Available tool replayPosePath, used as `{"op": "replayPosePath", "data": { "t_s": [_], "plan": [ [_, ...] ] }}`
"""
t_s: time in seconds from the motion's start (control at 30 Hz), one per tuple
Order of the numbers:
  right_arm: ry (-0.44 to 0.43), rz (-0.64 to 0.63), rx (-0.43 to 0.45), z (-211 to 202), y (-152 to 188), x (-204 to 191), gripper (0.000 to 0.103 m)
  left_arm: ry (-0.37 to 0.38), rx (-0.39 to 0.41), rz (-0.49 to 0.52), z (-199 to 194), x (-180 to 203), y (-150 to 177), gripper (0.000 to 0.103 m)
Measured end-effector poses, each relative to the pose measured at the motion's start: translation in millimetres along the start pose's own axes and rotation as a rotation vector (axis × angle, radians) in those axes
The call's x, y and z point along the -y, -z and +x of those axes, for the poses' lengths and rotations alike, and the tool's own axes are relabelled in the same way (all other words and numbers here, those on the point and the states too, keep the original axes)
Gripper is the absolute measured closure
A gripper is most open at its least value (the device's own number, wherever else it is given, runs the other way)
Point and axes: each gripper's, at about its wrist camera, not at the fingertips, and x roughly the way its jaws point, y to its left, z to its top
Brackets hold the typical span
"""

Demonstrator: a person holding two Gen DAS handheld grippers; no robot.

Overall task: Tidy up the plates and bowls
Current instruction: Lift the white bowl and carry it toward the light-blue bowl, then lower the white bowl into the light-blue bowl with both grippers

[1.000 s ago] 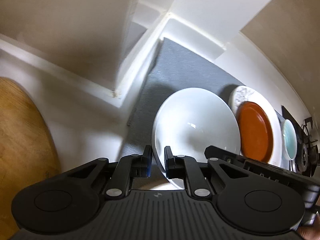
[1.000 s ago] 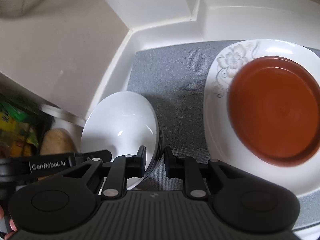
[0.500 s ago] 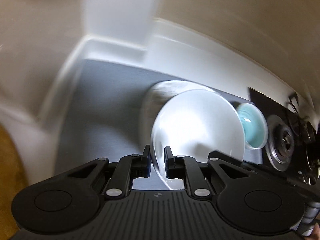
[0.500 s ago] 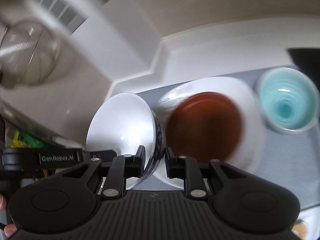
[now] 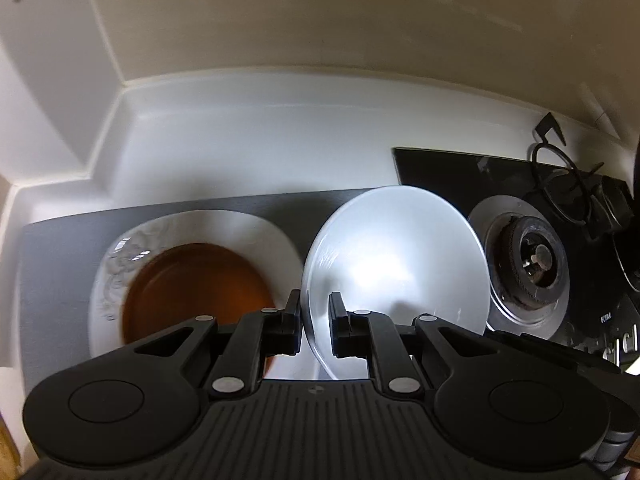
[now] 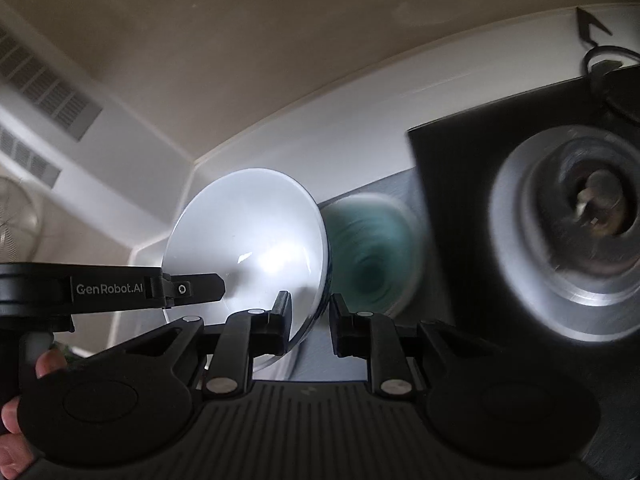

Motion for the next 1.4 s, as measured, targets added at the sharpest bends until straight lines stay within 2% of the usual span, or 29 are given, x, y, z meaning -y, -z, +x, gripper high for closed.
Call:
{"op": "replayPosePath", "data": {
  "t_s": [0.13,0.4,0.63,0.77,1.07,1.23,1.33,1.4],
  "plan": [
    [0.018,0.003,-0.008,10,-10,16,0.082,-0.037,-0.056,0.020,21,13,-5,0.089],
    [0.021,0.004,-0.045,32,-19,31,0.082,-0.030,-0.110,-0.028,46,10,-7,0.088],
    [0.042,-0.037,-0.061,39,-20,27,0.084,-0.003,-0.139,-0.089,52,0,-5,0.088],
    [0.037,-0.030,-0.066,43,-21,29,0.085,0.055,-0.166,-0.169,55,-15,-4,0.088],
    [0.011,0.035,-0.080,49,-24,39,0.086,0.183,-0.152,-0.275,51,-42,-1,0.088],
    [0.011,0.026,-0.085,50,-26,39,0.086,0.182,-0.091,-0.267,37,-46,-2,0.088],
    [0.015,0.016,-0.086,52,-27,38,0.086,0.140,-0.103,-0.214,42,-37,-3,0.091],
    [0.024,-0.004,-0.088,53,-28,35,0.086,0.124,-0.116,-0.229,46,-36,-3,0.094]
  ]
}}
